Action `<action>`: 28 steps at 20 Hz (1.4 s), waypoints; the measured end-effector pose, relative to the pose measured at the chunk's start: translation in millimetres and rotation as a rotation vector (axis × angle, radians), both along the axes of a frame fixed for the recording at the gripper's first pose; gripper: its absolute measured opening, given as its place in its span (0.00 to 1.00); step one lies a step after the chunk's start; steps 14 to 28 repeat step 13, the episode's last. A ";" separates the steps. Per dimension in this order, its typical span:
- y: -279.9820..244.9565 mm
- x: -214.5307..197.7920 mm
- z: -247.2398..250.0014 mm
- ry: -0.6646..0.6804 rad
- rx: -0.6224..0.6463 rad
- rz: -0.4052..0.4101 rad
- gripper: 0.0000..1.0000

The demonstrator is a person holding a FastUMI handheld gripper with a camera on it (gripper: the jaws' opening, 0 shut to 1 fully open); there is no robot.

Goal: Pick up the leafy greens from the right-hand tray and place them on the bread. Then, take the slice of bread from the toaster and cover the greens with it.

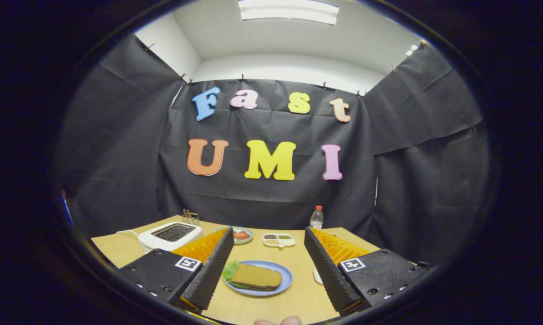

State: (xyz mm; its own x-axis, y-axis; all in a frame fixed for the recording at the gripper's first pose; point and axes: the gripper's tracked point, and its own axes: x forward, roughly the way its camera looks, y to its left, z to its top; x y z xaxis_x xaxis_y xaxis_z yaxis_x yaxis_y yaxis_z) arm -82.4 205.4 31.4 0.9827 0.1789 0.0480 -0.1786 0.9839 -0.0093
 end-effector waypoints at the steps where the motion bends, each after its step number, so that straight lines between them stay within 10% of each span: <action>1: 3.1 -1.6 0.0 0.002 -0.002 0.011 0.95; 28: -17.6 -2.1 -0.5 -0.009 0.022 -0.029 0.95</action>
